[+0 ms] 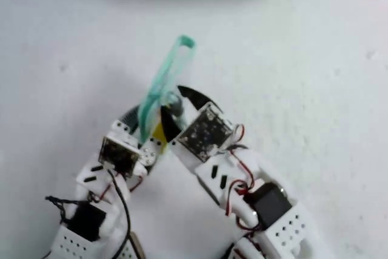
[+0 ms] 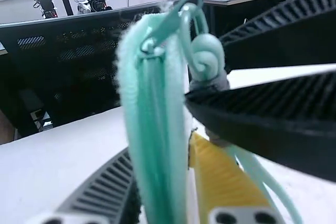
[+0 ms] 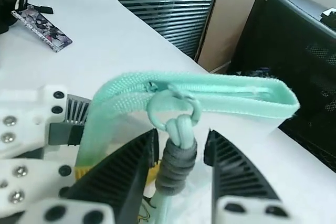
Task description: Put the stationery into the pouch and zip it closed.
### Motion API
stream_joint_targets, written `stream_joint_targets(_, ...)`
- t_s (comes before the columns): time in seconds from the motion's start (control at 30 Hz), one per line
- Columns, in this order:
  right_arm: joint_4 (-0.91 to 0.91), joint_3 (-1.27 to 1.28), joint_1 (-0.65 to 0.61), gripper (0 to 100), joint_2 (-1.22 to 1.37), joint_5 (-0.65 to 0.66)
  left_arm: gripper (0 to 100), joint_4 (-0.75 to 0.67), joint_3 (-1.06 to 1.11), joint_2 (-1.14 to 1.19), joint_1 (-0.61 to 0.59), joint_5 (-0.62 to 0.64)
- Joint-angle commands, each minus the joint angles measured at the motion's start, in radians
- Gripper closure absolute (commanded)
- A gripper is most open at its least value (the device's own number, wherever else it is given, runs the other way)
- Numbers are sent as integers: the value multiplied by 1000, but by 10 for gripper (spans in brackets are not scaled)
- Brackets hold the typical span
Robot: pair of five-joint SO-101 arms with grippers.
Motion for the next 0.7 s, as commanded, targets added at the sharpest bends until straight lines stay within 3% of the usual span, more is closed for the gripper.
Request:
stream_joint_targets(0.0, -21, -29, -8, 961, 12, -6, 861, 31, -9, 1, 2, -6)
stream_joint_targets(0.2, 2, -97, -2, 983, 10, 2, 860, 43, -32, 1, 2, -5)
stream_joint_targets(0.5, 136, -258, -2, 981, 19, 6, 801, 287, -244, 1, -7, 161)
stream_joint_targets(0.67, 166, -281, -5, 981, 21, 141, 818, 292, -290, 1, -7, 209)
